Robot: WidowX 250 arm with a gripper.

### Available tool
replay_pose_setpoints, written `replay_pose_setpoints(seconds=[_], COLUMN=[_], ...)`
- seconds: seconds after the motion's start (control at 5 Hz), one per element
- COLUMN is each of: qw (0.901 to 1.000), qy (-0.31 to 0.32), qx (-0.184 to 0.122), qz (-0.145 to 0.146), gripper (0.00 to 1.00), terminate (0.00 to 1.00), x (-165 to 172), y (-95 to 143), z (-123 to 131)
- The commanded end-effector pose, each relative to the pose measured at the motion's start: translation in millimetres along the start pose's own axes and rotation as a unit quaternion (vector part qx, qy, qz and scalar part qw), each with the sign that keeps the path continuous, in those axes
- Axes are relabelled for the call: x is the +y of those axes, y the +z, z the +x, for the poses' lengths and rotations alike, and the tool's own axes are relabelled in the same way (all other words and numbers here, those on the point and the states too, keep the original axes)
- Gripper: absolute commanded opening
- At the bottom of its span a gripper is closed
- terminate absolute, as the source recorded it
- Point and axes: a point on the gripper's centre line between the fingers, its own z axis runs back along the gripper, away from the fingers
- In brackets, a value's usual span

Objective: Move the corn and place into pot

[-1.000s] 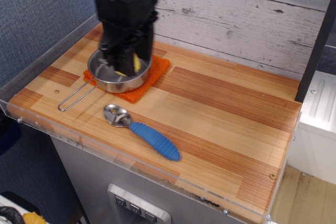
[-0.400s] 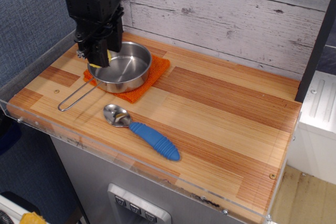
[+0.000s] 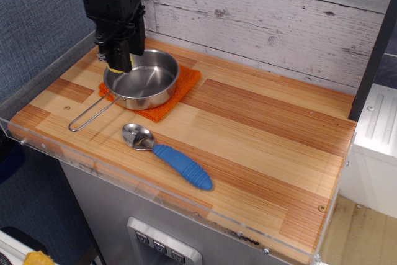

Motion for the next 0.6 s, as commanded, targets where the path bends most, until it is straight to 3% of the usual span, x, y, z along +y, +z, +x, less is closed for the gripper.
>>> replay_pose_setpoints(seconds=[0.0,0.4], qw=[0.9996,0.9994], qy=[0.023,0.024], qx=[-0.011,-0.011], qz=[0.009,0.024], gripper=[0.0,0.0], terminate=[0.0,0.0], x=[-3.6,-7.0], y=[-10.2,-19.2], z=[8.9,-2.7])
